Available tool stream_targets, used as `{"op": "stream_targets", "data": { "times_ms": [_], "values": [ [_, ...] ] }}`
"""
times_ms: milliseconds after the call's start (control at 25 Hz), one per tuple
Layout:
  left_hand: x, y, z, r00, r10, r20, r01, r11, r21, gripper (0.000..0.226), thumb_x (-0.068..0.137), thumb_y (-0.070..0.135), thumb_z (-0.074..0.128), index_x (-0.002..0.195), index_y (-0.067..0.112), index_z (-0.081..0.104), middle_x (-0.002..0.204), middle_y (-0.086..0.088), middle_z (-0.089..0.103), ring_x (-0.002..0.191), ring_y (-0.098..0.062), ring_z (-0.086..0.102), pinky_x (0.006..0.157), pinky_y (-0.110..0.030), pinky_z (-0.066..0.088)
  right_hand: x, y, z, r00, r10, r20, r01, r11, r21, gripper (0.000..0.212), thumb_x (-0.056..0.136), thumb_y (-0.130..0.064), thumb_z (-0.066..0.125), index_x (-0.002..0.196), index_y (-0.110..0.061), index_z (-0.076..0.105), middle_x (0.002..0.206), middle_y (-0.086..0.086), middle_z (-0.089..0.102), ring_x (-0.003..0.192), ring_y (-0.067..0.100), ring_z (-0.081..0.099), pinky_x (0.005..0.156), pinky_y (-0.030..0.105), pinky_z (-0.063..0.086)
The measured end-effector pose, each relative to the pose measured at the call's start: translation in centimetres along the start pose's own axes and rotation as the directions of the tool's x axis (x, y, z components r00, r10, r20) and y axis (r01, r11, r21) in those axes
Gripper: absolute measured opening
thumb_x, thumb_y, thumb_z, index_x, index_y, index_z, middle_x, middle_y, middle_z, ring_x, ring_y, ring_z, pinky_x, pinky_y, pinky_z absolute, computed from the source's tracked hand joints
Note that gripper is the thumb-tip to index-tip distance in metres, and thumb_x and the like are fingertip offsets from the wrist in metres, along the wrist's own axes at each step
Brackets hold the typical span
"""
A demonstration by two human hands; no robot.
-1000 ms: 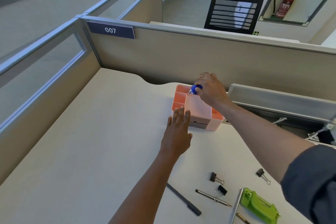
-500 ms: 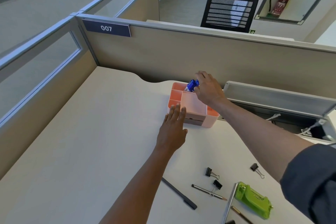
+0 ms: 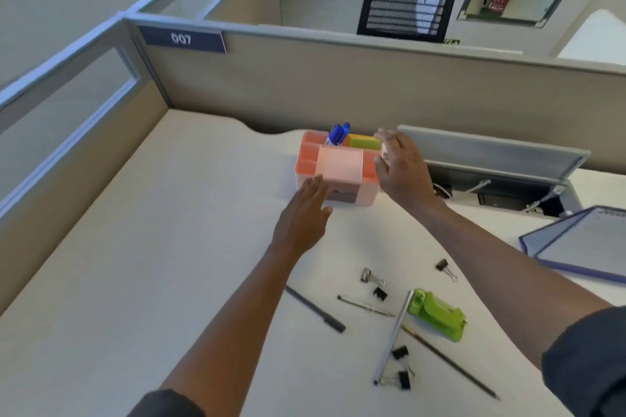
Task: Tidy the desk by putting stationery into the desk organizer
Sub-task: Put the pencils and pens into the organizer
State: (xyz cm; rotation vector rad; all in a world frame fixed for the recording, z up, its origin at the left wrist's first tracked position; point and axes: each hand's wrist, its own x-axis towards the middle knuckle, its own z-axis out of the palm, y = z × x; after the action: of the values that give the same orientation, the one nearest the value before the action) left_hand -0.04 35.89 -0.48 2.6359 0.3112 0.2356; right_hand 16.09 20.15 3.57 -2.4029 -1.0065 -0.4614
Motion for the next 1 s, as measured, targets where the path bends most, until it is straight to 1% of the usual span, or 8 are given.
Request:
{"op": "stream_targets", "data": {
  "times_ms": [160, 280, 400, 520, 720, 800, 880, 1000],
  "values": [
    [-2.5, 1.1, 0.6, 0.999, -0.028, 0.037, 0.028, 1.000, -0.004, 0.056, 0.099, 0.027, 0.052, 0.150, 0.019, 0.031, 0.158, -0.001, 0.027, 0.145, -0.021, 0.026, 0.109, -0.046, 0.036, -6.3, -0.4, -1.4, 0.996, 0.043, 0.073, -0.045, 0.999, 0.029, 0.044, 0.091, -0.009, 0.057, 0.134, -0.007, 0.049, 0.137, 0.012, 0.053, 0.128, 0.028, 0.047, 0.109, 0.040, 0.041],
    [-4.7, 2.0, 1.5, 0.998, -0.026, 0.057, 0.028, 0.999, -0.030, 0.052, 0.098, 0.026, 0.054, 0.146, 0.017, 0.038, 0.156, -0.002, 0.033, 0.141, -0.021, 0.033, 0.110, -0.042, 0.035, -11.1, -0.4, -2.0, 0.988, 0.106, 0.113, -0.114, 0.992, 0.062, 0.044, 0.092, -0.012, 0.058, 0.135, -0.009, 0.049, 0.139, 0.010, 0.052, 0.128, 0.026, 0.048, 0.107, 0.040, 0.043],
    [-7.0, 3.1, 2.5, 0.995, -0.017, 0.094, 0.023, 0.998, -0.062, 0.049, 0.098, 0.028, 0.053, 0.144, 0.019, 0.042, 0.154, 0.000, 0.036, 0.140, -0.019, 0.035, 0.111, -0.039, 0.034, -15.9, -0.4, -2.4, 0.981, 0.094, 0.168, -0.109, 0.990, 0.085, 0.044, 0.090, -0.009, 0.058, 0.133, -0.009, 0.050, 0.138, 0.009, 0.052, 0.126, 0.026, 0.049, 0.104, 0.044, 0.045],
    [-9.2, 4.6, 3.8, 0.992, -0.009, 0.129, 0.020, 0.996, -0.083, 0.044, 0.099, 0.032, 0.050, 0.141, 0.019, 0.046, 0.151, 0.000, 0.040, 0.136, -0.019, 0.040, 0.108, -0.039, 0.036, -20.5, -0.6, -3.2, 0.970, 0.106, 0.218, -0.128, 0.988, 0.088, 0.044, 0.089, -0.008, 0.060, 0.133, -0.009, 0.051, 0.140, 0.007, 0.052, 0.128, 0.024, 0.048, 0.106, 0.040, 0.042],
    [-13.0, 7.5, 6.1, 0.993, 0.003, 0.120, 0.015, 0.989, -0.149, 0.036, 0.098, 0.030, 0.052, 0.132, 0.018, 0.055, 0.141, 0.001, 0.052, 0.127, -0.019, 0.048, 0.103, -0.037, 0.041, -26.7, -0.4, -5.0, 0.962, 0.140, 0.234, -0.164, 0.983, 0.086, 0.045, 0.089, -0.008, 0.062, 0.133, -0.010, 0.053, 0.141, 0.006, 0.052, 0.131, 0.022, 0.047, 0.109, 0.036, 0.041],
    [-14.7, 8.6, 7.2, 0.995, -0.003, 0.102, 0.022, 0.983, -0.181, 0.032, 0.097, 0.026, 0.054, 0.128, 0.019, 0.057, 0.134, 0.003, 0.056, 0.121, -0.020, 0.052, 0.100, -0.040, 0.045, -28.8, -0.2, -5.7, 0.960, 0.143, 0.240, -0.164, 0.984, 0.068, 0.047, 0.088, -0.008, 0.063, 0.134, -0.010, 0.053, 0.141, 0.005, 0.052, 0.131, 0.020, 0.045, 0.109, 0.034, 0.039],
    [-16.1, 9.9, 8.3, 0.997, 0.038, 0.072, -0.023, 0.982, -0.189, 0.028, 0.095, 0.021, 0.056, 0.123, 0.019, 0.060, 0.125, 0.003, 0.061, 0.113, -0.021, 0.056, 0.093, -0.042, 0.048, -30.9, 0.2, -6.4, 0.958, 0.141, 0.252, -0.159, 0.986, 0.055, 0.050, 0.088, -0.009, 0.063, 0.136, -0.011, 0.051, 0.142, 0.004, 0.051, 0.131, 0.020, 0.044, 0.109, 0.031, 0.037],
    [-17.8, 12.0, 9.7, 0.991, 0.110, 0.072, -0.098, 0.984, -0.151, 0.026, 0.093, 0.016, 0.056, 0.118, 0.018, 0.063, 0.118, 0.002, 0.063, 0.107, -0.021, 0.056, 0.088, -0.040, 0.050, -33.5, 1.0, -7.2, 0.947, 0.171, 0.271, -0.189, 0.981, 0.042, 0.052, 0.088, -0.011, 0.063, 0.139, -0.011, 0.049, 0.141, 0.004, 0.051, 0.131, 0.022, 0.045, 0.108, 0.037, 0.040]
  ]
}}
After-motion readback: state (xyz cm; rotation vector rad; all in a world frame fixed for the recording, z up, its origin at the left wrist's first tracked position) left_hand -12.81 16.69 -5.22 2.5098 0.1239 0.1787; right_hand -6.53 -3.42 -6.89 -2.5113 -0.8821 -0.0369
